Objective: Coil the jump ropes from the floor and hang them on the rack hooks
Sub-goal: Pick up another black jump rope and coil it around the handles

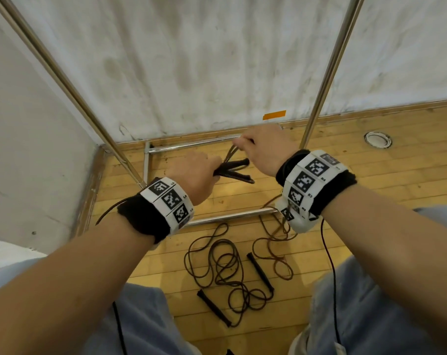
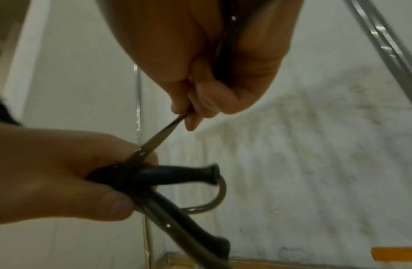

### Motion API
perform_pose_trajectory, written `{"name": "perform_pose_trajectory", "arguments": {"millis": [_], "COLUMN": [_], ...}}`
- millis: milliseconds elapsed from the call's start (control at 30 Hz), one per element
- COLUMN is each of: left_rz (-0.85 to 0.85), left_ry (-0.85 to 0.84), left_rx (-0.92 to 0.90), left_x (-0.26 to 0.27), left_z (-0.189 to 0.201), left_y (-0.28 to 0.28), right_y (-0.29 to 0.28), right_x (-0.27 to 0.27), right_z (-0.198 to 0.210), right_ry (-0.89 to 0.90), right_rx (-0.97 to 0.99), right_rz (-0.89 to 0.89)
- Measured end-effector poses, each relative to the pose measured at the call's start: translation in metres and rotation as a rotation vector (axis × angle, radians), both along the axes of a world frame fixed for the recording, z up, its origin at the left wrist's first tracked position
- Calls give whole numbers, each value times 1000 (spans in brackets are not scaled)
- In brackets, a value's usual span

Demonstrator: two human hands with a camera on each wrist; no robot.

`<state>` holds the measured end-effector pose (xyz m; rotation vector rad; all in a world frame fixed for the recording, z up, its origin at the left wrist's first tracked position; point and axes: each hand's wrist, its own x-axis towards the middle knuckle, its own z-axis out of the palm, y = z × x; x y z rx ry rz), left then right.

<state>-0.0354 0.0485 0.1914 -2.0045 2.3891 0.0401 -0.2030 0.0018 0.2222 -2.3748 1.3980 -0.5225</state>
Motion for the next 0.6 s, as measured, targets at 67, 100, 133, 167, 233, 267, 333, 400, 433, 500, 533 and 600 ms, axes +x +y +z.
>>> {"name": "perform_pose_trajectory", "arguments": {"millis": [67,100,133,167,233,267,333,400,433,500,533,600], "left_rz": [-105,-132,-145,-155,-179,-182,-156,-96,-63,-4,17,41], "left_ry": [129,214,296,355,401,418,527,729,832,1012,1076,1179], "left_rx": [17,20,25,29,26,19,-7,-23,-29,-31,-32,-62], "left_x": [1,3,5,8,11,12,13,11,9,6,5,3], "left_z": [10,16,23,30,41,46,54,61,63,66,67,69], "left_y": [2,4,5,7,10,12,14,15,15,16,15,12], "right_y": [-8,-10,-12,-12,-13,-13,-12,-11,-9,-4,-1,6], "right_x": [-5,-7,-9,-9,-11,-11,-12,-9,-6,3,7,14], "right_z": [0,-1,-1,-1,1,2,5,7,7,6,4,-1], "right_ry": [-54,-77,-106,-139,-217,-269,-399,-560,-625,-682,-661,-584], "right_rx": [5,23,49,82,174,237,369,505,552,565,498,315], "right_rz": [-21,-19,-15,-10,4,24,64,100,117,86,51,-7]}}
